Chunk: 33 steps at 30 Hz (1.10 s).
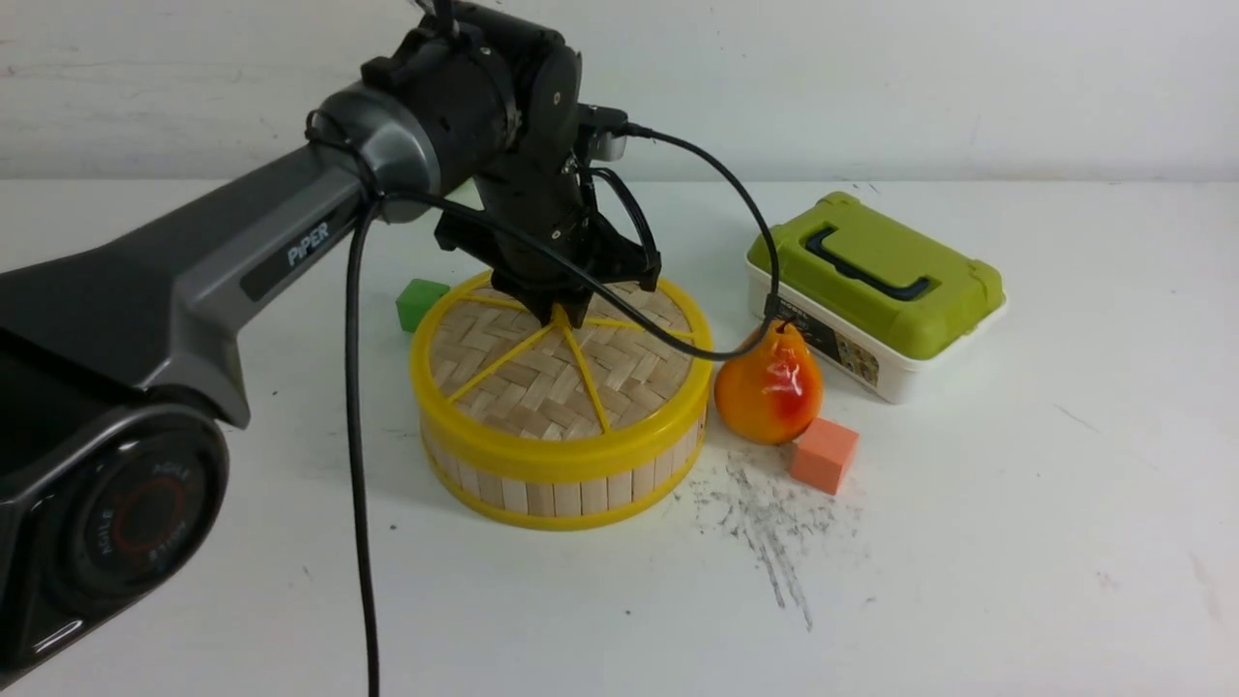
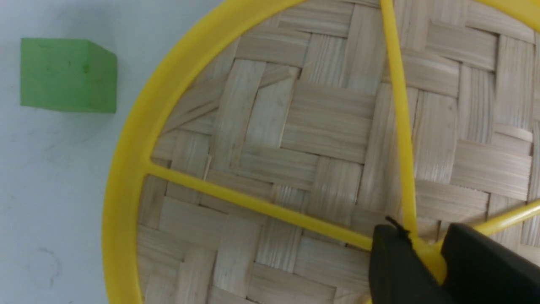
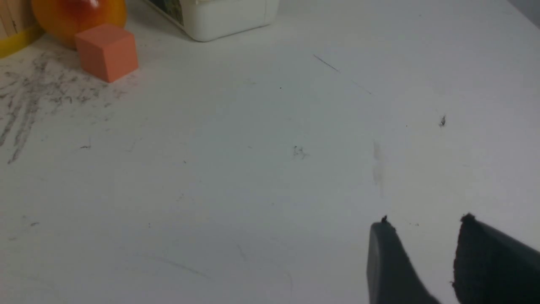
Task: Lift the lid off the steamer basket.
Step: Use the left arm to lift the lid of the steamer, then use the left arm to place the steamer lid on the table
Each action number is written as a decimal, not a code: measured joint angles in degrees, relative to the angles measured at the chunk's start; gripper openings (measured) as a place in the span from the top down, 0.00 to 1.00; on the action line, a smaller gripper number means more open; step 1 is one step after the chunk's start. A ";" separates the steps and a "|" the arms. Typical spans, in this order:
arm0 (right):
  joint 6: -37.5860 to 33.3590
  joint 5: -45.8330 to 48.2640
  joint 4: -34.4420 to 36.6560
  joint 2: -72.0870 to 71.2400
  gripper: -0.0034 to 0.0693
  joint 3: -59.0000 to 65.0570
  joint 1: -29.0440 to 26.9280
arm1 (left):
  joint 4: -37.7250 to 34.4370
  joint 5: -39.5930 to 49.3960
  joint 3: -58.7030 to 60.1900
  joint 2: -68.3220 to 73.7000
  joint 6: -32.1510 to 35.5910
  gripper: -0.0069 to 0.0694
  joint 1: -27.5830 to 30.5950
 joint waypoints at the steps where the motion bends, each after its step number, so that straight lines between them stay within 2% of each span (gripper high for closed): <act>1: 0.00 0.00 0.00 0.00 0.62 0.00 0.00 | 0.00 0.02 0.00 0.00 -0.24 0.76 0.00; 12: 0.00 0.00 0.00 0.00 0.62 0.00 0.00 | -0.27 0.39 0.00 -0.61 -1.10 0.77 0.00; 21: 0.00 0.00 0.00 0.00 0.62 0.00 0.00 | -0.26 -0.39 0.17 -18.41 1.20 0.77 0.00; 24: 0.00 0.00 0.00 0.00 0.62 0.00 0.00 | 3.03 0.49 0.17 -27.06 1.83 0.77 0.00; 29: 0.00 0.00 0.00 0.00 0.62 0.00 0.00 | 14.93 6.65 1.51 -37.04 1.98 0.77 0.73; 31: 0.00 0.00 0.00 0.00 0.62 0.00 0.00 | 17.37 6.97 4.42 -40.02 0.62 0.77 2.44; 33: 0.00 0.00 0.00 0.00 0.62 0.00 0.00 | 18.19 6.02 10.99 -43.89 -2.13 0.77 6.62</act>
